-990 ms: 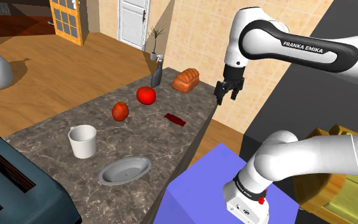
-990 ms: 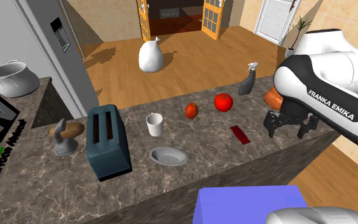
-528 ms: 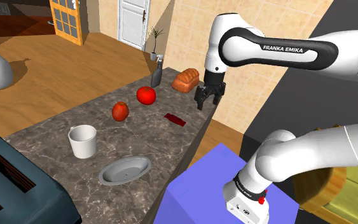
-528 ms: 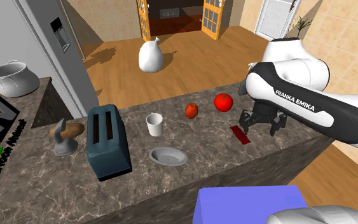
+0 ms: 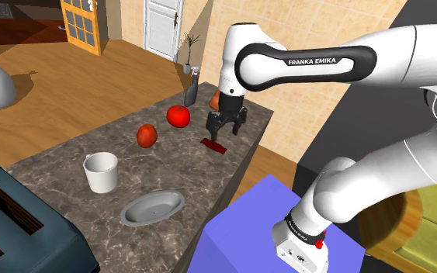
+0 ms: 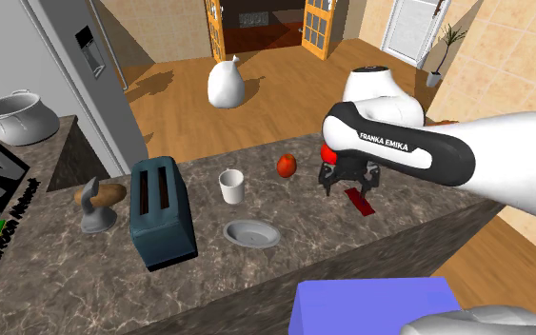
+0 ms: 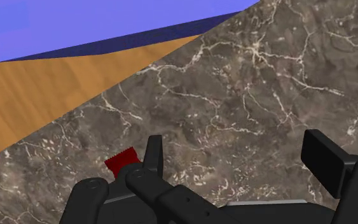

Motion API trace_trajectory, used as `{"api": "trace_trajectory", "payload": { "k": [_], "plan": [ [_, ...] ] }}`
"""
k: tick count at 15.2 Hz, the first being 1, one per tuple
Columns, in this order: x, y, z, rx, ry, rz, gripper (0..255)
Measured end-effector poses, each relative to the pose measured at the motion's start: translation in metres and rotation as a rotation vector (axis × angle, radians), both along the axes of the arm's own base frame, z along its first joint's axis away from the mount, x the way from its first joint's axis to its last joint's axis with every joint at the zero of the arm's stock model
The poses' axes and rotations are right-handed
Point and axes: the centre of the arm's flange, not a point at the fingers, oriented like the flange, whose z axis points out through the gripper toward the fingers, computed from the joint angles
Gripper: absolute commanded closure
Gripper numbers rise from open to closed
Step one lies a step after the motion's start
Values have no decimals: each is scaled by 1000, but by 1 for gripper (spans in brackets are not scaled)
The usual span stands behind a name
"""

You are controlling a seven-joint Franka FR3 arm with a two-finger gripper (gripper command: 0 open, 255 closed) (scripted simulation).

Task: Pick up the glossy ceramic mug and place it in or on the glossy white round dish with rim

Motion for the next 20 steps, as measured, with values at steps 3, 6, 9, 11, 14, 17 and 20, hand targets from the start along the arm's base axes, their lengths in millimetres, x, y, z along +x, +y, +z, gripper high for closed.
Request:
{"api": "trace_trajectory", "payload": {
  "k": [3, 6, 9, 11, 14, 17, 20],
  "plan": [
    [16, 35, -6, 13, -9, 3, 0],
    [33, 65, -20, 25, -19, 5, 0],
    [51, 94, -34, 37, -28, 8, 0],
    [62, 114, -38, 46, -34, 9, 0],
    [77, 147, -46, 59, -43, 13, 0],
    [93, 181, -58, 71, -52, 15, 0],
    [110, 212, -67, 84, -61, 17, 0]
  ]
}}
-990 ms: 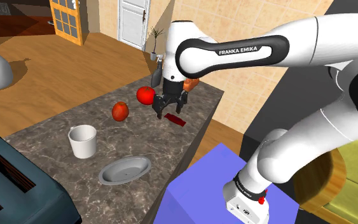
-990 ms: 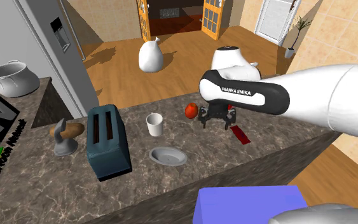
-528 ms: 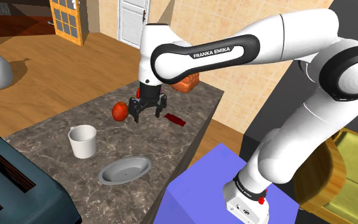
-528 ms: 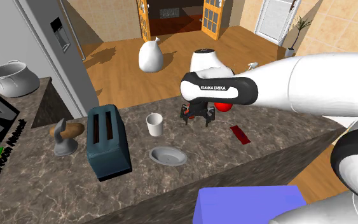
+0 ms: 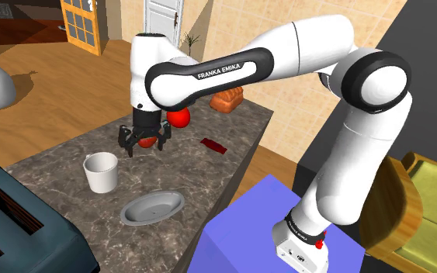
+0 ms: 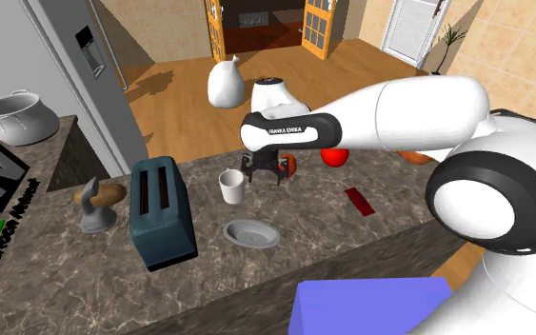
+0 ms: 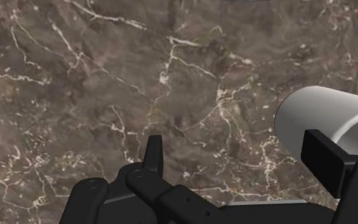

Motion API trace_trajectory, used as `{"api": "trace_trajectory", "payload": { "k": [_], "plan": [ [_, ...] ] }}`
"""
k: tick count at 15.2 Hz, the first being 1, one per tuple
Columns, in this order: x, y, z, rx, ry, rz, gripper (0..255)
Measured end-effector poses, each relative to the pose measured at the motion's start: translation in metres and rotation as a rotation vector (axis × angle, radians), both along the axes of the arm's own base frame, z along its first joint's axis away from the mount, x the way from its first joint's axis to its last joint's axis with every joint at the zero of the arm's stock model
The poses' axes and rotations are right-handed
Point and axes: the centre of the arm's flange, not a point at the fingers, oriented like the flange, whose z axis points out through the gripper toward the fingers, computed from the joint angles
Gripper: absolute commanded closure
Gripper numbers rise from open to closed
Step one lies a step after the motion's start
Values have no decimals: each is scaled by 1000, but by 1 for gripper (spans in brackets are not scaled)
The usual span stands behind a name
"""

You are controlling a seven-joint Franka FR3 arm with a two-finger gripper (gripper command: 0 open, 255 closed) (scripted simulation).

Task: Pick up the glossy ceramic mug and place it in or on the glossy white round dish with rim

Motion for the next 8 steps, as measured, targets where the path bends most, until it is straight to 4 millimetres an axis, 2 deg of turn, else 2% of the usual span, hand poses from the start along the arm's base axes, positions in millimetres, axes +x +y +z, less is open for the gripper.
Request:
{"api": "trace_trajectory", "payload": {
  "k": [5, 8],
  "plan": [
    [28, 54, -12, 21, -15, 4, 0],
    [37, 68, -21, 26, -19, 5, 0]
  ]
}}
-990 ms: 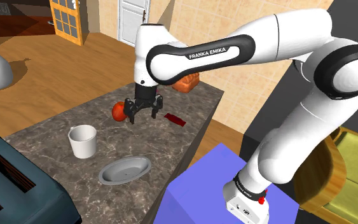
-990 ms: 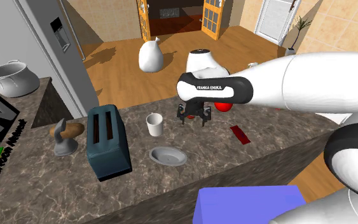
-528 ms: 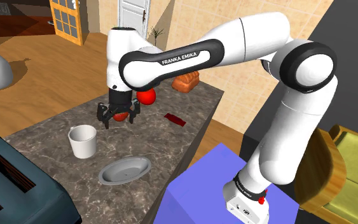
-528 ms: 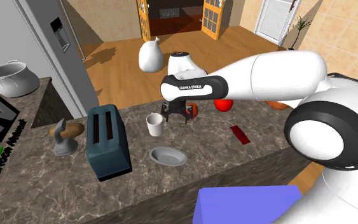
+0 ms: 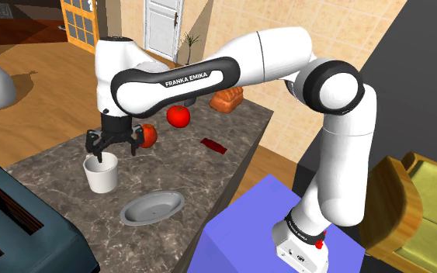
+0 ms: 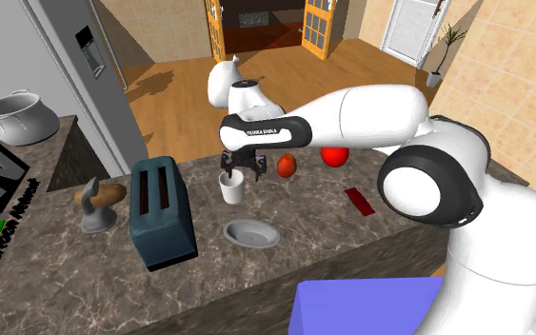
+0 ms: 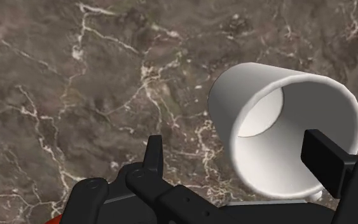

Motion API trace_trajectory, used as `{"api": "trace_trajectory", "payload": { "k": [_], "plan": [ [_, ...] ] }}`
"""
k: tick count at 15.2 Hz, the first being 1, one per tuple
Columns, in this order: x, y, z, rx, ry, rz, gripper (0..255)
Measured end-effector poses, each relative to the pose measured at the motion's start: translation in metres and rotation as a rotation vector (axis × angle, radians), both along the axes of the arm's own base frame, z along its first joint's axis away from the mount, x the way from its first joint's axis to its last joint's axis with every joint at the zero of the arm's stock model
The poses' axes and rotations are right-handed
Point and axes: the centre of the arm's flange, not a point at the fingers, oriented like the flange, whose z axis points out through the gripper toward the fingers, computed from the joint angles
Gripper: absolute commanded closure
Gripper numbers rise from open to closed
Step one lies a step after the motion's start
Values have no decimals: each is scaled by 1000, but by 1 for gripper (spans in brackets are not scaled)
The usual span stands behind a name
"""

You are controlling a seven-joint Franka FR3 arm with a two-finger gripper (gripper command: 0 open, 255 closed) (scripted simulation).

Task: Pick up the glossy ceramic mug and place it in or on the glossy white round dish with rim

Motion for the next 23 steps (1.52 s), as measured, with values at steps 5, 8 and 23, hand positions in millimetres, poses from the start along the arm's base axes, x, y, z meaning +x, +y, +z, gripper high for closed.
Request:
{"api": "trace_trajectory", "payload": {
  "k": [5, 8, 23],
  "plan": [
    [1, 3, -25, 0, -1, 0, 0],
    [1, 4, -33, 1, -1, 0, 0],
    [1, 4, -34, 1, -1, -1, 255]
  ]
}}
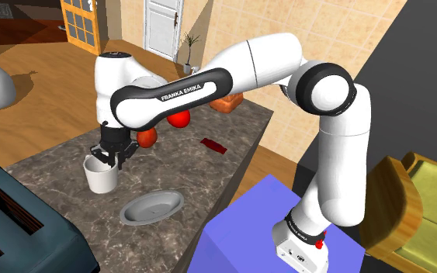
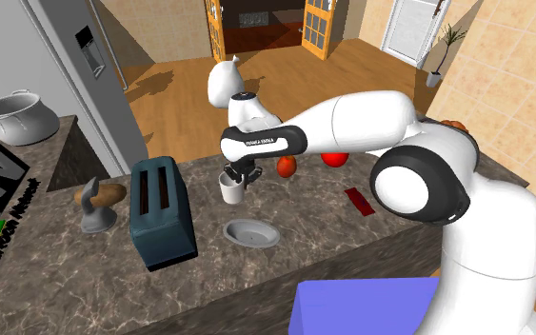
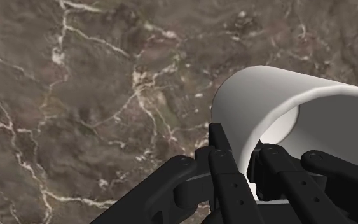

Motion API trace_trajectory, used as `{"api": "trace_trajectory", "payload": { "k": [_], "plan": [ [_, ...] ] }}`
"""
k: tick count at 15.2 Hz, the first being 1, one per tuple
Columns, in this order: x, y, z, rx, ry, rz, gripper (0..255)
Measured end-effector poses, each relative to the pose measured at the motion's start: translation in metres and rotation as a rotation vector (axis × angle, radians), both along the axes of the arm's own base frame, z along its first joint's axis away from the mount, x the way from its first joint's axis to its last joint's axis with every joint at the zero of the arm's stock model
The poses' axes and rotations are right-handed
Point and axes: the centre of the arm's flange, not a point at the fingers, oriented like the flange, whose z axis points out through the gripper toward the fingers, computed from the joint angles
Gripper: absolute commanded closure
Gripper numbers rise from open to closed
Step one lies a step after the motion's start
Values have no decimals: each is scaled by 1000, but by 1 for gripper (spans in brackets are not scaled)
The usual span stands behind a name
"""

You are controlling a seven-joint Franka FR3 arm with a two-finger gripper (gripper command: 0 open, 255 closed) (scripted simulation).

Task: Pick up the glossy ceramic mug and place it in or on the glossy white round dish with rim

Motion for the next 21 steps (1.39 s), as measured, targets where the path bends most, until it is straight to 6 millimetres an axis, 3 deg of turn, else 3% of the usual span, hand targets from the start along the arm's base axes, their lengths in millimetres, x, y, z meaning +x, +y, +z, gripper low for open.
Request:
{"api": "trace_trajectory", "payload": {
  "k": [21],
  "plan": [
    [0, 0, 105, 0, 0, 0, 255]
  ]
}}
